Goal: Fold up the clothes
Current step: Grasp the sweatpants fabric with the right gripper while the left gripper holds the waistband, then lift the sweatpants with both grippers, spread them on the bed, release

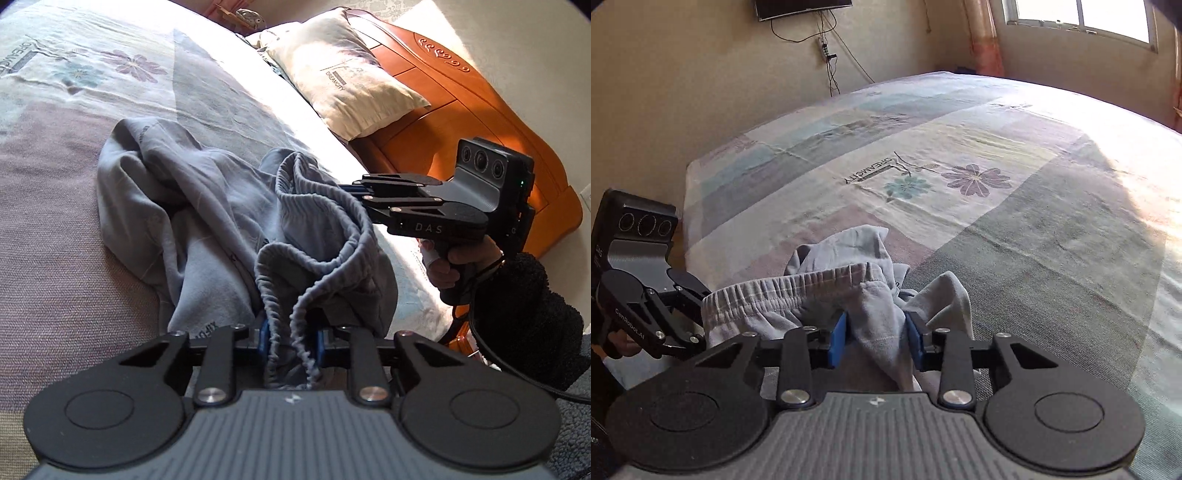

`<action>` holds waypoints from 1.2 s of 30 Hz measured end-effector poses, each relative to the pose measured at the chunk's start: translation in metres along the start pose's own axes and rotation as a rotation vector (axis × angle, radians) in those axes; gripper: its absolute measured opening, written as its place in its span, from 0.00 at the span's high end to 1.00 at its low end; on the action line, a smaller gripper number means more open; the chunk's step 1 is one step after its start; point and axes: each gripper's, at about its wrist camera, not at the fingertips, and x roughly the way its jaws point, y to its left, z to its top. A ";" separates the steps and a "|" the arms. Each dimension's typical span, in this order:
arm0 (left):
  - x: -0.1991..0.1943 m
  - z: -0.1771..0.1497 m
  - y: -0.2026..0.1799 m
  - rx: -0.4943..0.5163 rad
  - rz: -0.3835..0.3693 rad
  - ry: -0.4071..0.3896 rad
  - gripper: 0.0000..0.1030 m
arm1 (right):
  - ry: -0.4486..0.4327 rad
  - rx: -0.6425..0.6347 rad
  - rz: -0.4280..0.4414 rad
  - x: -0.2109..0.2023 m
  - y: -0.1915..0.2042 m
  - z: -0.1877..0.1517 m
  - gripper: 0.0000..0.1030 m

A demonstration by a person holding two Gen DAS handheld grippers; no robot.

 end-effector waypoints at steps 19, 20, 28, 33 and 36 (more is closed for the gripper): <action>0.056 0.156 -0.101 0.739 0.456 -0.033 0.92 | -0.272 0.276 -0.298 -0.127 0.021 -0.039 0.90; 0.069 0.162 -0.111 0.799 0.471 -0.031 0.92 | -0.289 0.302 -0.308 -0.130 0.020 -0.043 0.90; 0.186 0.193 -0.204 1.159 0.456 -0.054 0.91 | -0.437 0.550 -0.364 -0.155 -0.007 -0.076 0.95; 0.254 0.185 -0.242 1.232 0.350 0.004 0.91 | -0.441 0.638 -0.447 -0.163 -0.027 -0.094 0.95; 0.294 0.168 -0.232 1.184 0.341 0.120 0.81 | -0.401 0.726 -0.521 -0.159 -0.045 -0.111 0.92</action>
